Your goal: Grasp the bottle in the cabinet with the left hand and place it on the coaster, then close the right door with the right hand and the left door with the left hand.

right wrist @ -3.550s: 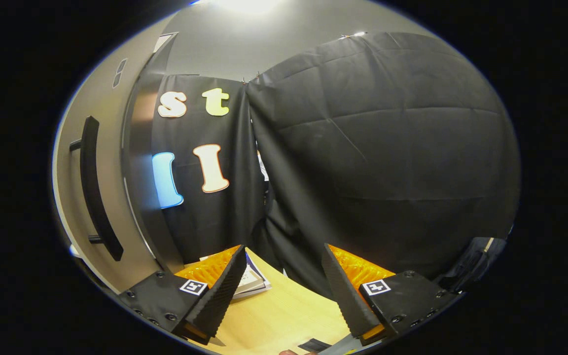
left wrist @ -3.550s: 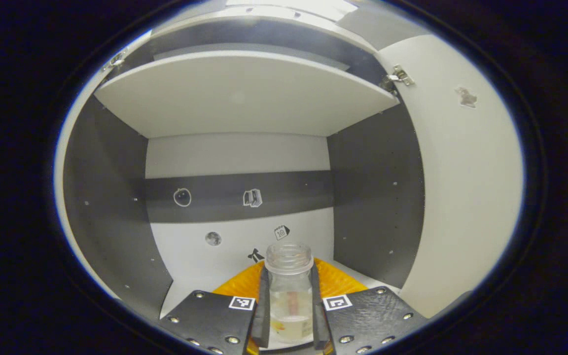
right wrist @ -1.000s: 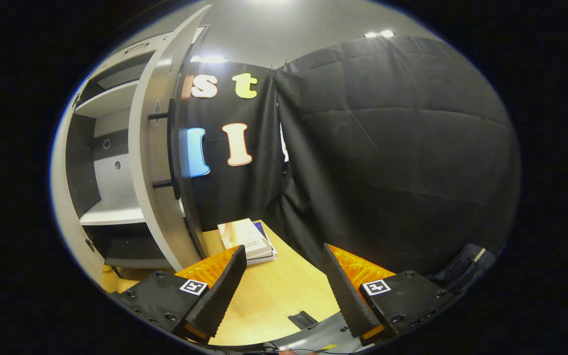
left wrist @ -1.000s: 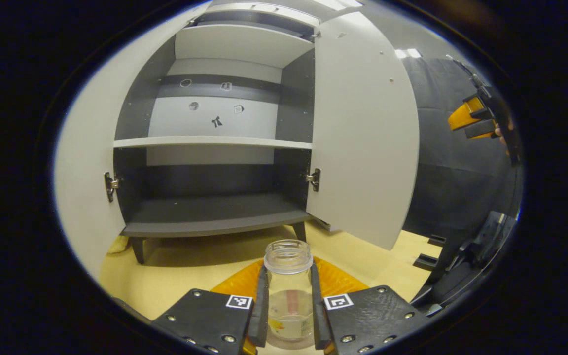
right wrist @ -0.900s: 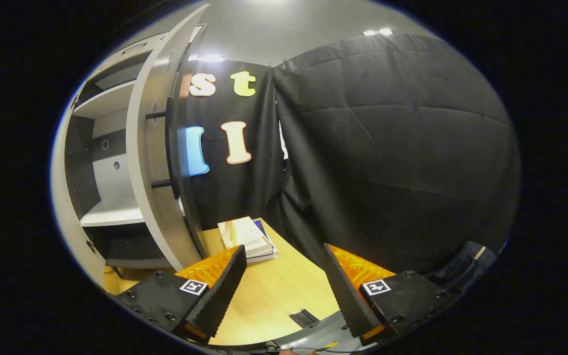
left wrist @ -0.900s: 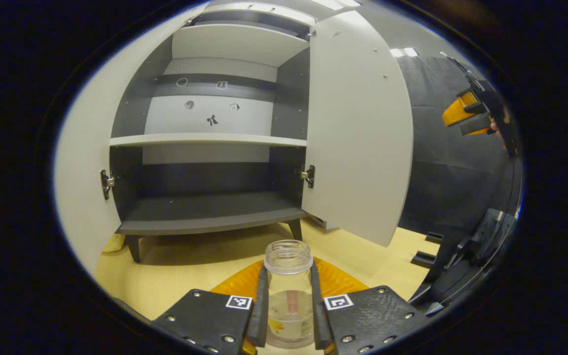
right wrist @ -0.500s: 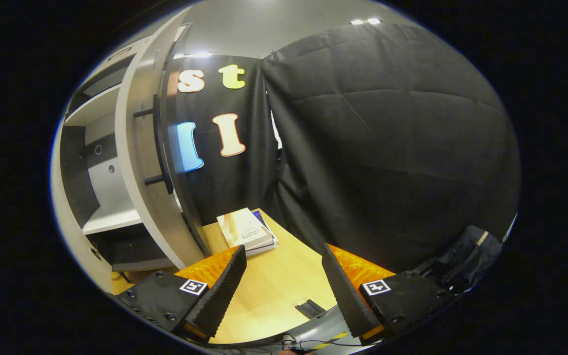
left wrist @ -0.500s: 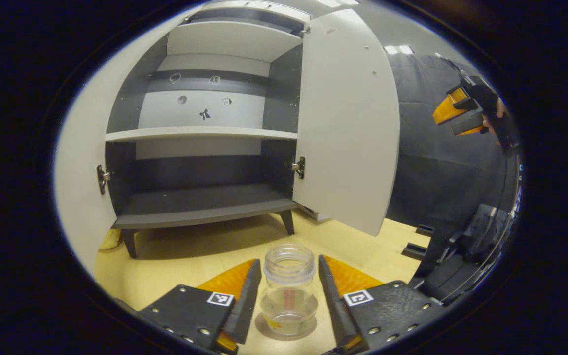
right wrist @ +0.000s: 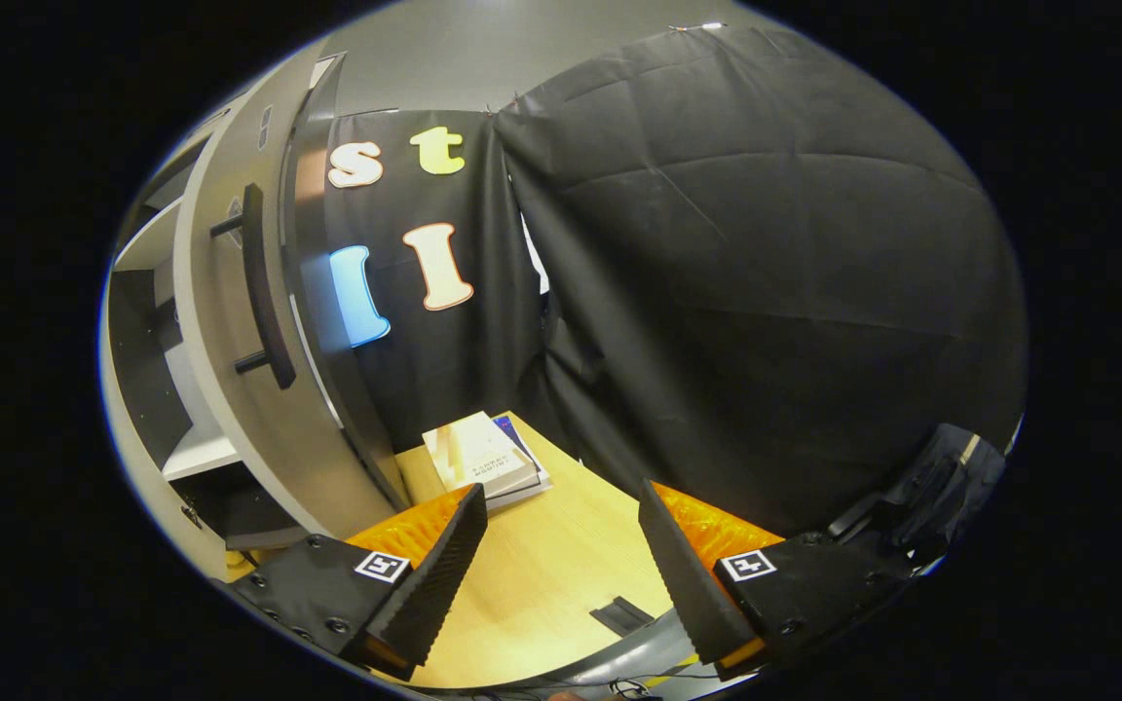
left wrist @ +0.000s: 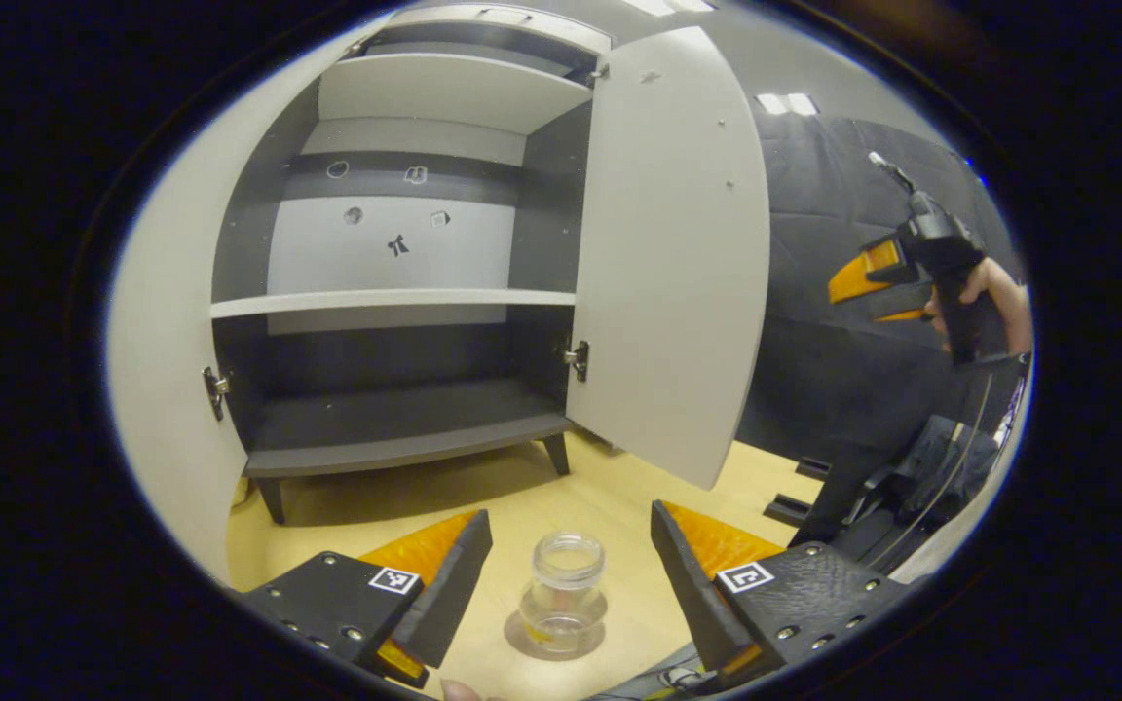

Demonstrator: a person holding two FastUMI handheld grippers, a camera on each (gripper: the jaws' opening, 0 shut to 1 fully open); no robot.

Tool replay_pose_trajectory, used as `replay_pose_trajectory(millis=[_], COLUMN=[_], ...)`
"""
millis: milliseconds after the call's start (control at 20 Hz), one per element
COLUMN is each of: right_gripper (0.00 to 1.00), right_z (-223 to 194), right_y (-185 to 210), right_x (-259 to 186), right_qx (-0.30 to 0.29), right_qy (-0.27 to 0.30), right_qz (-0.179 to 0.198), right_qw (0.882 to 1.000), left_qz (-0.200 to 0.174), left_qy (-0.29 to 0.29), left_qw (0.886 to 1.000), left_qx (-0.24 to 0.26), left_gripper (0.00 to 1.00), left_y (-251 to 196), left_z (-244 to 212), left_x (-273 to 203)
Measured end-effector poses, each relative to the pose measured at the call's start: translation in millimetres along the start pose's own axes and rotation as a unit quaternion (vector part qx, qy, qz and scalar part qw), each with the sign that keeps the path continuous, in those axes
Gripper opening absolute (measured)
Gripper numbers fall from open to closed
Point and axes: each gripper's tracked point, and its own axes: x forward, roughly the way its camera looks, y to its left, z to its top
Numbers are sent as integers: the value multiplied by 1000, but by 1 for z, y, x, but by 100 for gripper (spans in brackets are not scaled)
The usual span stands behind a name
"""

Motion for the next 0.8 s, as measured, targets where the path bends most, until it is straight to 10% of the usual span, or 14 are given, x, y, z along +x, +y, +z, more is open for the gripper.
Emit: replay_pose_trajectory(millis=[800], right_gripper=[100], right_z=[118], right_y=[61], right_x=[72], right_qx=[-102], right_qy=[-82], right_qz=[188], right_qw=[973], left_qz=[256], left_qy=[-116], left_qw=[959], left_qx=[-20], left_gripper=[94], left_y=[56], left_z=[224], left_x=[-93])
